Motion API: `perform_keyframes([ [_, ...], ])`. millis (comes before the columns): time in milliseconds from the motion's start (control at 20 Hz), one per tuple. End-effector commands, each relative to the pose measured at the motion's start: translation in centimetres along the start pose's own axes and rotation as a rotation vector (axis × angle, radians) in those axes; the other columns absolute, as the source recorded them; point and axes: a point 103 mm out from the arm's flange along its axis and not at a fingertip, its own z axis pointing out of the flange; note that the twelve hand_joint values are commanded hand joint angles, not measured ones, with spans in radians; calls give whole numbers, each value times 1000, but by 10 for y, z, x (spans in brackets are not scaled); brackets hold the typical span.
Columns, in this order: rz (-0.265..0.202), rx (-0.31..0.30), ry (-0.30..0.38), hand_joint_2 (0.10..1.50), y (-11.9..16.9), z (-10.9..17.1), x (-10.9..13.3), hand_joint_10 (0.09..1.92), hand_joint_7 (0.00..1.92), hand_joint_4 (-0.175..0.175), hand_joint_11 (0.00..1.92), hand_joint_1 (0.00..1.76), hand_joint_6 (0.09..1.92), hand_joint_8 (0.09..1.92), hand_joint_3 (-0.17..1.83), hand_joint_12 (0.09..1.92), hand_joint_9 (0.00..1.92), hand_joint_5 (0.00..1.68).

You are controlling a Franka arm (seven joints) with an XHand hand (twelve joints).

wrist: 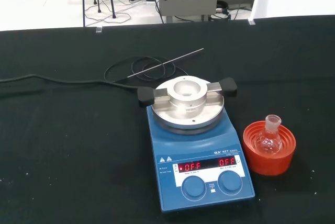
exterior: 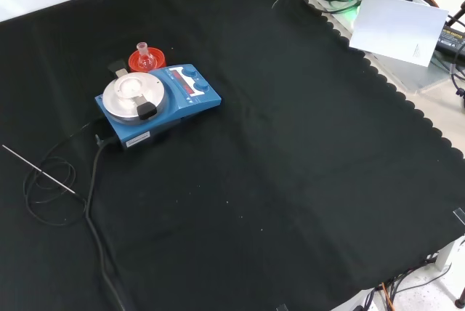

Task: Pick up the round-bottom flask.

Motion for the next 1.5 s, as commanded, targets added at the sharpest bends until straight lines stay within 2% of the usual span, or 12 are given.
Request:
perform_keyframes([
  [50, 1, -9, -6, 1171, 1, 1, -1, 698, 22, -27, 0, 78, 358, 565, 559, 1030, 123, 186],
  [150, 5, -7, -8, 1273, 2, 1, 1, 703, 31, -24, 0, 51, 229, 538, 373, 1017, 116, 238],
  [250, 8, -5, -6, 1325, 3, 0, 1, 701, 38, -23, 0, 41, 148, 522, 274, 1012, 116, 274],
  [550, 21, 4, -2, 1346, 8, 8, 15, 700, 46, -23, 0, 36, 114, 516, 232, 1007, 117, 293],
  [800, 62, 16, 25, 1344, 26, 21, -3, 701, 52, -26, 0, 47, 102, 518, 218, 998, 122, 300],
  [1150, 147, 24, 61, 1331, 55, 46, -42, 702, 55, -30, 0, 87, 87, 517, 191, 993, 126, 313],
  [1400, 211, 35, 22, 1324, 77, 72, -54, 705, 61, -32, 0, 106, 87, 521, 183, 996, 133, 321],
  [1500, 215, 33, 40, 1317, 92, 83, -67, 707, 67, -33, 0, 129, 87, 524, 176, 1002, 140, 326],
])
